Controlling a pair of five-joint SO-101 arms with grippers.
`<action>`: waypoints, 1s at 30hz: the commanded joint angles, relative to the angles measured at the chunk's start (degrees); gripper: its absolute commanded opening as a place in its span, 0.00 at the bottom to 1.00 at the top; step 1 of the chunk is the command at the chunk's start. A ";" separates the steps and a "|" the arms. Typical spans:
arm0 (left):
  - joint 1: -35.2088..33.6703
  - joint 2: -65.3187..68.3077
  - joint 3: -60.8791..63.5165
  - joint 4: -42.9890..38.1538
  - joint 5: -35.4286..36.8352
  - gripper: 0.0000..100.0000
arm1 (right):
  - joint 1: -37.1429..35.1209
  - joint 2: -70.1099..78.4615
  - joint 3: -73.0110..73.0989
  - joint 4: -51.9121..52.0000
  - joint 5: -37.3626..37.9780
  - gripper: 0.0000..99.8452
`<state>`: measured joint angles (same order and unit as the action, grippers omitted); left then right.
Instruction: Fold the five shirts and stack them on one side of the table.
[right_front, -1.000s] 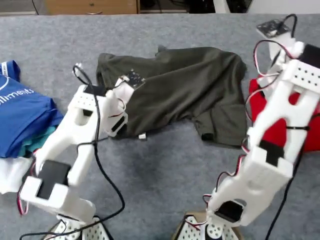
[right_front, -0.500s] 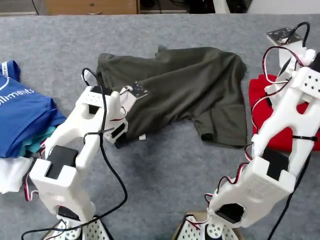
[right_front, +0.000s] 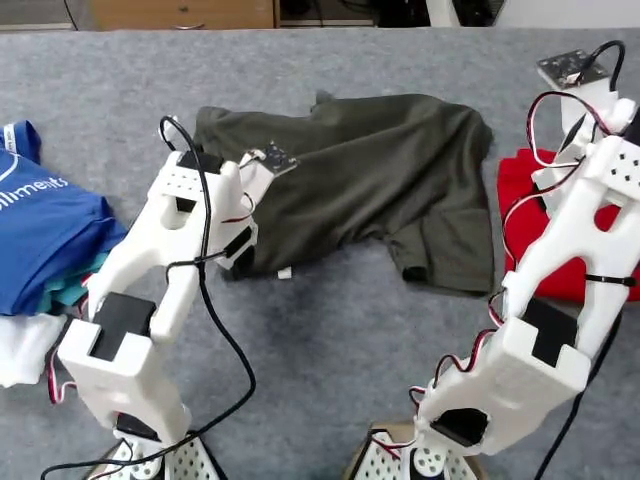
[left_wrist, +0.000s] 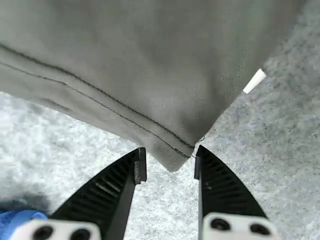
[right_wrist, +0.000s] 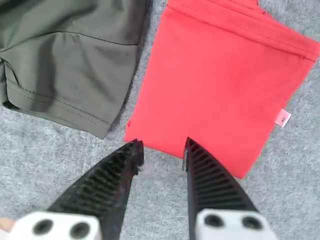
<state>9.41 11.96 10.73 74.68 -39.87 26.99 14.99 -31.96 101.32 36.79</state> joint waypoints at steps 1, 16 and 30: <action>0.53 -1.98 -1.76 -0.35 0.44 0.17 | 0.57 -2.86 -0.13 1.05 -0.79 0.15; 0.70 11.47 -7.91 1.67 0.35 0.17 | 0.57 -2.86 -0.13 1.05 -0.79 0.15; -0.70 9.27 -14.07 6.15 4.40 0.02 | 0.40 -10.07 12.00 1.14 -0.62 0.15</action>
<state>10.37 25.58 -0.26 78.46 -37.41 26.99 10.07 -24.31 101.32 36.79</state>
